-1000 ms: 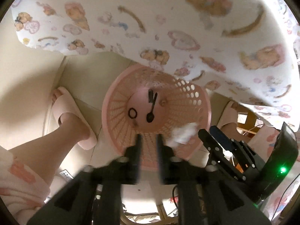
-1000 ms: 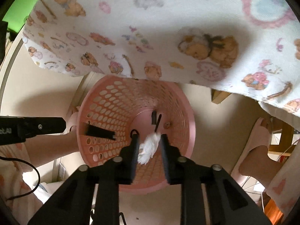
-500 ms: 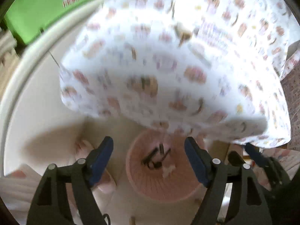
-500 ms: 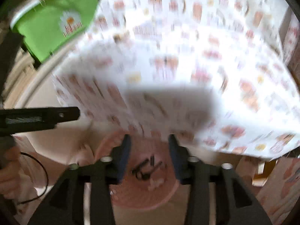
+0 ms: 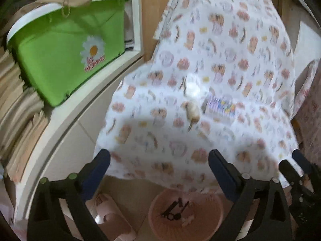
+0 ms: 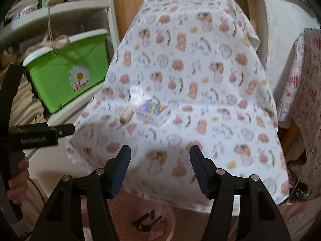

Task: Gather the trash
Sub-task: 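Move the left tool to the beige twine spool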

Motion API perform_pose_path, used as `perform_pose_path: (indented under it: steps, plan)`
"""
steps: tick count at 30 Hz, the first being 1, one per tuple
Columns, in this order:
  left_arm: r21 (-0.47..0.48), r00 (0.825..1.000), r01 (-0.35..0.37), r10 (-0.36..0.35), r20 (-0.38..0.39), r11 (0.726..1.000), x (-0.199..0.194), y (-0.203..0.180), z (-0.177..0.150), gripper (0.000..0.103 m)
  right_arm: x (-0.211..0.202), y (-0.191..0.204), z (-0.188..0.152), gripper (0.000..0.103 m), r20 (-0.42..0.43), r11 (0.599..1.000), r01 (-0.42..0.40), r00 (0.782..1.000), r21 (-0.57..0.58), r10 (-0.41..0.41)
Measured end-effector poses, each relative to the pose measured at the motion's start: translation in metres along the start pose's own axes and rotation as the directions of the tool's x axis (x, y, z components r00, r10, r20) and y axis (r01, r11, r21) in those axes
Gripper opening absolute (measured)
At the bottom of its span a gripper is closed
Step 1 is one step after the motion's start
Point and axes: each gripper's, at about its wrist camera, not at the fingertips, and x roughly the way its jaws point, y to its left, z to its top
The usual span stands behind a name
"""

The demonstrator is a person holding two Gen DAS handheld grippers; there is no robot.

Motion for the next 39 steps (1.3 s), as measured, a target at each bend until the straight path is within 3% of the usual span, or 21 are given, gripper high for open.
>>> perform_pose_path:
  steps: [7, 11, 14, 18, 25, 31, 33, 35, 39]
  plan:
    - [0.057, 0.999, 0.034, -0.036, 0.036, 0.998, -0.002, -0.007, 0.054, 0.103, -0.003, -0.005, 0.038, 0.068, 0.053, 1.000, -0.008, 0.999, -0.020, 0.009]
    - [0.042, 0.988, -0.015, 0.008, 0.153, 0.999, -0.008, -0.008, 0.062, 0.103, -0.001, -0.006, 0.055, 0.074, 0.069, 0.999, -0.019, 0.997, -0.044, 0.022]
    - [0.102, 0.990, 0.010, -0.024, 0.139, 0.995, 0.003, -0.014, 0.064, 0.103, 0.008, -0.008, 0.061, 0.075, 0.035, 0.998, -0.031, 0.999, -0.059, 0.033]
    - [0.066, 0.986, 0.029, -0.040, 0.161, 0.997, 0.022, -0.008, 0.058, 0.103, 0.025, -0.011, 0.068, 0.075, -0.061, 0.994, -0.056, 0.997, -0.090, 0.051]
    - [0.043, 0.994, 0.068, -0.072, 0.085, 0.997, 0.050, -0.007, 0.070, 0.103, 0.062, -0.029, 0.051, 0.075, -0.156, 0.998, -0.046, 0.987, -0.029, 0.041]
    - [0.005, 0.988, 0.134, -0.134, -0.077, 0.991, 0.088, -0.018, 0.082, 0.102, 0.084, -0.040, 0.046, 0.075, -0.208, 0.998, -0.060, 0.976, 0.017, 0.063]
    - [-0.022, 0.980, 0.163, -0.164, -0.116, 0.986, 0.098, -0.021, 0.084, 0.094, 0.087, -0.045, 0.048, 0.075, -0.212, 0.997, -0.063, 0.975, 0.035, 0.070]
    - [-0.026, 0.976, 0.174, -0.176, -0.124, 0.984, 0.102, -0.024, 0.087, 0.071, 0.091, -0.050, 0.049, 0.075, -0.224, 0.995, -0.072, 0.971, 0.066, 0.085]
    - [-0.013, 0.974, 0.185, -0.185, -0.131, 0.983, 0.105, -0.034, 0.093, 0.057, 0.098, -0.056, 0.046, 0.075, -0.251, 0.994, -0.064, 0.964, 0.090, 0.084]
